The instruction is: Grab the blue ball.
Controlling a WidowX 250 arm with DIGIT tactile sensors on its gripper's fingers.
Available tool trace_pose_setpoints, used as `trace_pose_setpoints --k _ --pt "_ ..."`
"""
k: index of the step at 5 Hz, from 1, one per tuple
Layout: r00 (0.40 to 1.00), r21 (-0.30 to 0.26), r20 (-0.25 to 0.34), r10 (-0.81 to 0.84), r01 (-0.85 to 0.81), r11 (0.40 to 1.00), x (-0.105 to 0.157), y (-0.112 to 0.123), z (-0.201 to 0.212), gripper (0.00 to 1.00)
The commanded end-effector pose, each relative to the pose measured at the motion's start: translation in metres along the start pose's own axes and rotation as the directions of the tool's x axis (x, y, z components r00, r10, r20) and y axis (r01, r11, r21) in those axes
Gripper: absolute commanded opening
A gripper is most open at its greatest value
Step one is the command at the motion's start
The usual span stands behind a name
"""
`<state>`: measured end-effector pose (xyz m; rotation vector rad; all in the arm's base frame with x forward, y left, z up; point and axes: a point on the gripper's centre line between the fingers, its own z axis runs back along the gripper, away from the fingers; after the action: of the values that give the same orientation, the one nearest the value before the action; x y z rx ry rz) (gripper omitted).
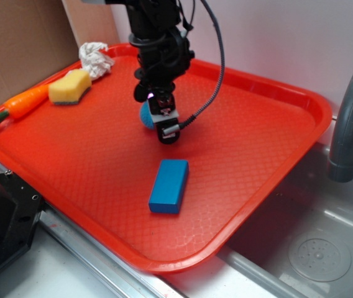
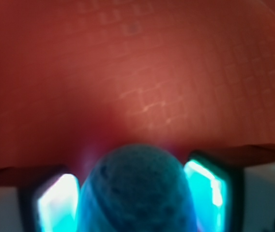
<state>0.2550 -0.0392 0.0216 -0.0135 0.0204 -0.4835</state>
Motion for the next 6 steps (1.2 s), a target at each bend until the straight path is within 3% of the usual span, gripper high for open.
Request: trace_pose_setpoints --k 1,2,3,5,6 --pt "0.997 0.040 0.068 0.020 -0.022 0.999 0.004 0.000 0.026 0.00" --pt "0.991 0.035 0.122 0.060 -0.065 0.997 -0.003 -0.008 0.054 0.00" --pt "0.967 -0.007 0.177 0.184 -0.186 0.983 -0.026 -0.029 0.098 0.00" --pt "0.840 0.007 0.159 0.518 -0.526 0.850 -0.063 -0.032 0.123 0.00" --pt "0.793 0.012 0.135 0.594 -0.601 0.799 -0.076 -0.016 0.118 0.00"
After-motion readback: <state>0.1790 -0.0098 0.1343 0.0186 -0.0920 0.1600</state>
